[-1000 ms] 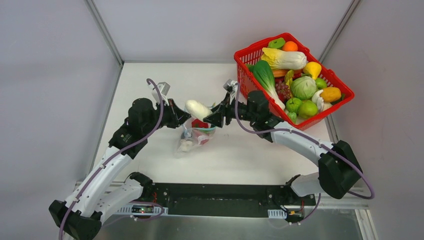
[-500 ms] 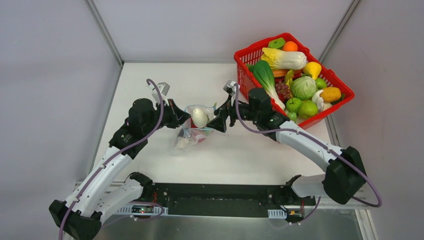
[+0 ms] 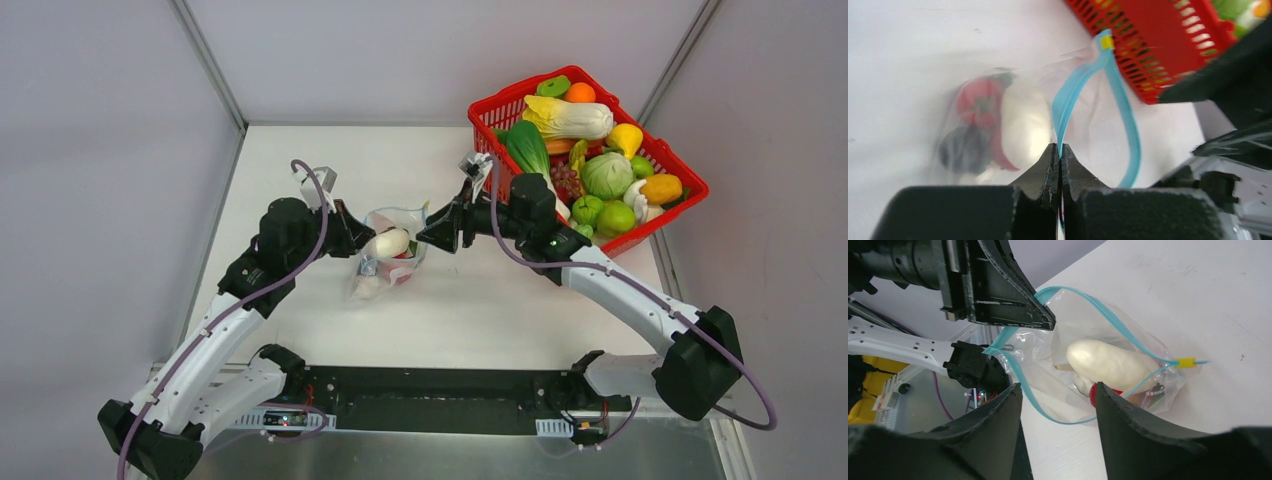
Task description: Place the food in the zip-top bag and seal the zipper
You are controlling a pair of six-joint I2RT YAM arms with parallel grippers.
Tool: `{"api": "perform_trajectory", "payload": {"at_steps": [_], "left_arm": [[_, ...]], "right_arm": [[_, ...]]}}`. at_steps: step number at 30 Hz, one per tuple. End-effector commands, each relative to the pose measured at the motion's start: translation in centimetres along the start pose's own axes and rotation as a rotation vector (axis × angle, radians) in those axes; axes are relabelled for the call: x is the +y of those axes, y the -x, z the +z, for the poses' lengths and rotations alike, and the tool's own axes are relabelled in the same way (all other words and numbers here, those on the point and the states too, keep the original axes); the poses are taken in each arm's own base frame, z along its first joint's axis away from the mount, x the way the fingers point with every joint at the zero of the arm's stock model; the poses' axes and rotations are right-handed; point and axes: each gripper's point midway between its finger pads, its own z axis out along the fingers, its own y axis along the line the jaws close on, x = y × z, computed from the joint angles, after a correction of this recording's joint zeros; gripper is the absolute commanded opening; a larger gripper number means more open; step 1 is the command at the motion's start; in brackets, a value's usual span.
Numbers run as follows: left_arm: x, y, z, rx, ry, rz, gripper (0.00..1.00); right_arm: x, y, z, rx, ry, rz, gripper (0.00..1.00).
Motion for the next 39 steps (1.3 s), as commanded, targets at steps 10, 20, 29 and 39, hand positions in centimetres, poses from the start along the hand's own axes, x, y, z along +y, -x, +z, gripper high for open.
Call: {"api": "perform_trajectory", "payload": {"at_steps": [10, 20, 29, 39], "left_arm": [[-2.1, 0.6, -0.6, 0.078, -0.082, 0.103, 0.0], [-1.5, 1.2, -1.0, 0.055, -0.024, 0.077, 0.0], [-0.4, 0.9, -0.8, 0.029, 0.021, 0.042, 0.0], [2.0, 0.9, -0.7, -0.006, 0.139, 0.022, 0.0]], "right_arm": [[1.6, 0.2, 4.1, 0.094, 0.088, 0.165, 0.3], [-3.3, -6.0, 9.2, 0.229, -0.138, 0.238, 0.28], [-1.9, -10.0, 11.5, 0.417, -0.092, 0.168, 0.34], [1.4, 0.0, 6.2, 0.043, -0.111, 0.059, 0.48]]}}
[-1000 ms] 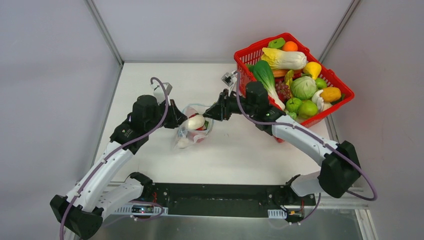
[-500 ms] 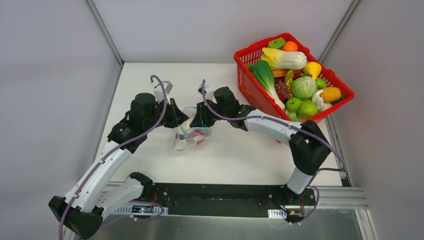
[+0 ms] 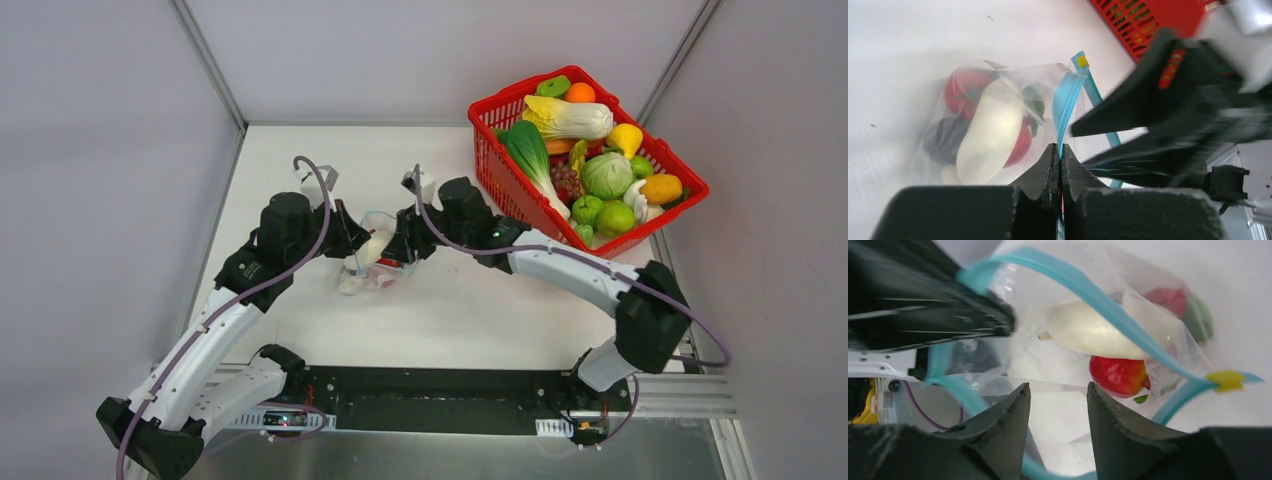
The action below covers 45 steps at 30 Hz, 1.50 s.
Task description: Place the food in the zip-top bag and seal the zipper
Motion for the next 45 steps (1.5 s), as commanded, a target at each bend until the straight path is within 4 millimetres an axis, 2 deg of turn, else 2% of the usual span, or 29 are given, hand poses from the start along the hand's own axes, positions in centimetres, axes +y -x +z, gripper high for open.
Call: {"api": "perform_trajectory", "payload": {"at_steps": [1, 4, 7, 8, 12, 15, 22, 25, 27, 32, 35, 38, 40, 43, 45], "left_arm": [[1.2, 1.3, 0.0, -0.072, 0.072, -0.016, 0.0], [1.4, 0.6, 0.3, -0.024, 0.079, -0.002, 0.0], [0.6, 0.1, 0.9, 0.013, 0.035, -0.011, 0.0], [0.3, 0.2, 1.1, 0.011, 0.018, -0.015, 0.0], [-0.3, 0.4, 1.3, -0.007, -0.013, -0.024, 0.0], [-0.5, 0.7, 1.2, -0.01, -0.021, -0.019, 0.0], [-0.5, 0.4, 1.2, 0.0, -0.022, -0.017, 0.0], [-0.5, 0.6, 1.2, -0.01, -0.022, -0.016, 0.0], [-0.6, 0.7, 1.2, -0.011, -0.027, -0.016, 0.0], [-0.7, 0.9, 1.3, -0.016, -0.033, -0.021, 0.0], [-0.9, 1.0, 1.2, -0.023, -0.04, -0.021, 0.0], [-0.8, 1.1, 1.2, -0.034, -0.039, -0.013, 0.0], [0.1, 0.6, 1.5, -0.009, 0.001, 0.006, 0.0], [2.5, -0.7, 1.4, 0.078, 0.135, 0.041, 0.0], [3.0, -1.1, 1.6, 0.117, 0.153, 0.066, 0.0]], "right_arm": [[3.8, 7.5, -5.6, -0.296, 0.02, -0.106, 0.49], [5.1, 8.6, -8.5, -0.382, 0.028, -0.14, 0.52], [4.9, 10.1, -11.5, -0.499, -0.048, -0.16, 0.61], [4.2, 10.7, -12.6, -0.543, -0.109, -0.16, 0.66], [-1.6, 13.2, -18.6, -0.752, -0.485, -0.077, 0.82], [-4.5, 13.5, -21.8, -0.81, -0.635, -0.017, 0.85], [-9.0, 12.8, -27.5, -0.877, -0.848, 0.077, 0.87], [-9.9, 12.5, -29.3, -0.892, -0.896, 0.088, 0.87], [-9.6, 12.8, -29.7, -0.893, -0.894, 0.069, 0.87], [-10.5, 11.8, -30.3, -0.809, -0.972, 0.055, 0.89], [-11.7, 11.2, -32.0, -0.82, -1.069, 0.087, 0.89], [-13.7, 10.1, -34.0, -0.804, -1.19, 0.142, 0.91], [-15.3, 9.3, -36.0, -0.795, -1.265, 0.223, 0.91], [-16.1, 8.9, -37.5, -0.808, -1.23, 0.316, 0.91], [-16.6, 8.8, -38.5, -0.828, -1.215, 0.356, 0.91]]}}
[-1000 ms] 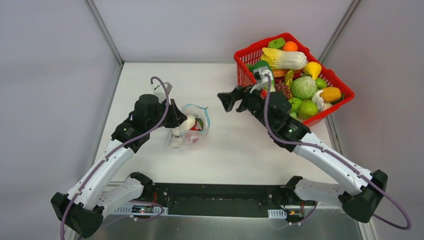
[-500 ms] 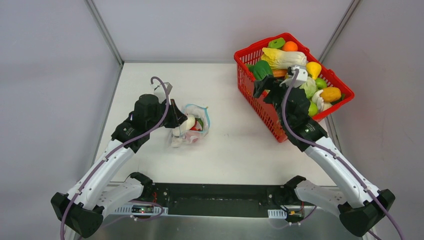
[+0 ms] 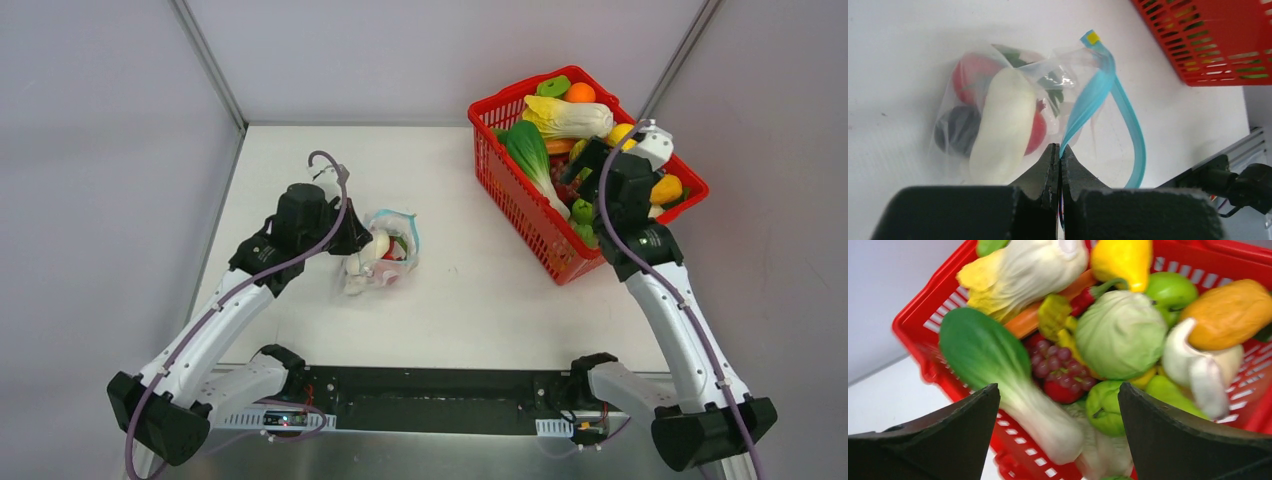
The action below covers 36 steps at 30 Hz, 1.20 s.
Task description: Place the food in the zip-top bag and seal the zipper
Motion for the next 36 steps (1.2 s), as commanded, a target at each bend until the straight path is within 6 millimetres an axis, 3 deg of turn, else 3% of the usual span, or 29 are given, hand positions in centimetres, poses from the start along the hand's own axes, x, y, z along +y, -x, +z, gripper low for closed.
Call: {"api": "perform_trajectory", "payload": {"at_steps": [1, 3, 9, 12, 14, 18, 21, 25, 30, 36], "left_arm": [[1.5, -0.5, 0.0, 0.072, 0.081, 0.069, 0.0], [0.2, -0.7, 0.3, 0.081, 0.005, 0.079, 0.0], [-2.8, -0.7, 0.7, 0.082, -0.166, 0.042, 0.0], [-1.8, -0.8, 0.8, 0.085, -0.107, 0.038, 0.0], [-0.6, 0.2, 0.3, -0.003, -0.037, 0.011, 0.0], [-0.7, 2.5, -1.6, -0.231, -0.078, -0.005, 0.0], [-0.3, 2.1, -1.9, -0.182, -0.036, 0.02, 0.0], [-0.5, 1.2, -0.7, -0.094, -0.041, 0.004, 0.0], [-1.4, 0.9, 0.1, -0.067, -0.088, -0.018, 0.0], [-1.0, 0.9, 0.0, -0.068, -0.065, -0.003, 0.0]], "right_arm": [[-1.9, 1.7, -0.4, 0.029, -0.019, 0.114, 0.91], [-3.1, 1.8, 0.3, 0.053, -0.05, 0.143, 0.88], [-3.7, 0.4, 1.8, 0.147, -0.028, 0.22, 0.83], [-2.7, 0.1, 2.3, 0.174, 0.032, 0.228, 0.81], [-1.3, 0.0, 2.7, 0.192, 0.1, 0.231, 0.8], [0.6, 0.0, 3.7, 0.228, 0.181, 0.239, 0.73], [1.1, -0.1, 5.3, 0.226, 0.178, 0.229, 0.68], [1.8, -0.6, 7.5, 0.23, 0.115, 0.114, 0.67], [0.8, -0.9, 9.8, 0.205, -0.04, 0.012, 0.66], [-0.6, -0.3, 11.4, 0.12, -0.149, -0.068, 0.62]]}}
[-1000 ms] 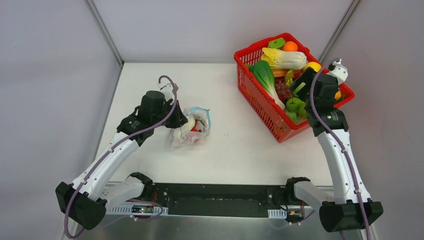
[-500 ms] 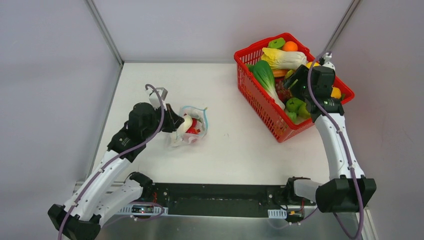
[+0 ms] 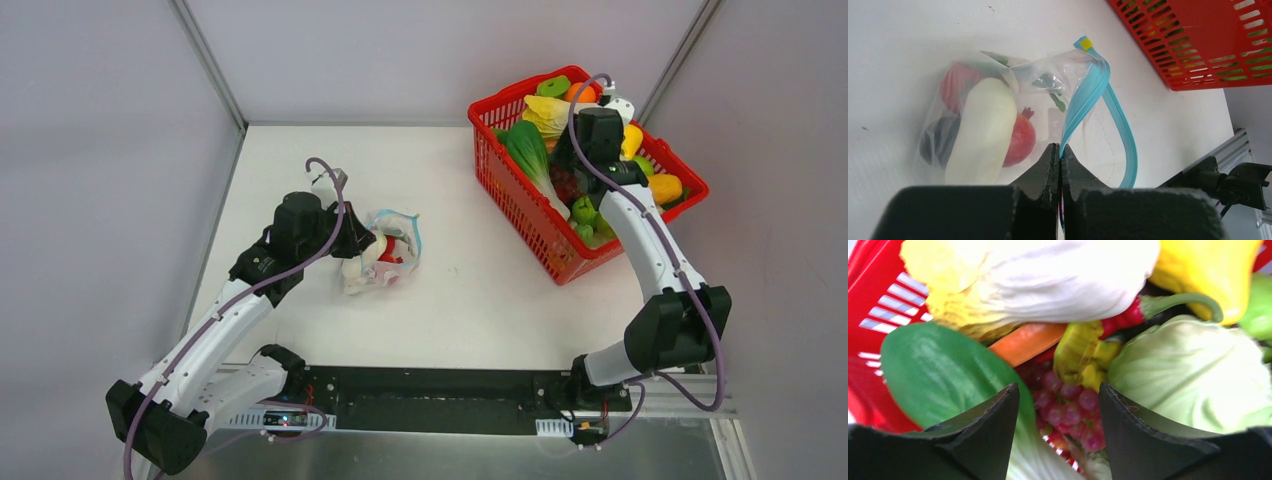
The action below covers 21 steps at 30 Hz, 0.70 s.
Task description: Place the food in the zip-top bag and seal the zipper
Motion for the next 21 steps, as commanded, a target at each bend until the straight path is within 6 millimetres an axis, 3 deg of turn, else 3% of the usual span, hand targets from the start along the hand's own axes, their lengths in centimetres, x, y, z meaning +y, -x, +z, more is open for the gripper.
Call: {"api": "perform_trajectory", "payload": {"at_steps": [1, 6, 9, 11, 13, 15, 18, 21], "left_arm": [[-1.0, 1.6, -0.6, -0.043, -0.03, 0.003, 0.0], [-1.1, 1.5, -0.4, -0.037, -0.035, -0.001, 0.0], [-1.1, 1.4, -0.5, -0.034, -0.033, 0.003, 0.0], [-0.9, 1.4, -0.6, -0.035, -0.024, 0.005, 0.0], [-0.8, 1.4, -0.7, -0.037, -0.017, 0.006, 0.0], [-0.7, 1.4, -0.7, -0.04, -0.016, 0.006, 0.0], [-0.8, 1.4, -0.6, -0.037, -0.018, 0.005, 0.0], [-0.9, 1.4, -0.5, -0.037, -0.023, 0.002, 0.0]], "right_arm": [[-1.2, 3.8, 0.3, -0.145, -0.101, -0.035, 0.61], [-1.1, 3.0, 2.8, -0.133, -0.129, -0.074, 0.58], [-1.2, 2.5, 4.0, -0.115, -0.149, -0.104, 0.39], [-0.9, 2.6, 3.9, -0.12, -0.136, -0.104, 0.26], [-0.1, 3.1, 2.8, -0.141, -0.092, -0.096, 0.13], [1.0, 3.7, 1.2, -0.162, -0.026, -0.088, 0.07], [2.5, 4.6, -2.2, -0.188, 0.081, -0.058, 0.06], [2.3, 5.2, -5.0, -0.225, 0.13, -0.013, 0.06]]}}
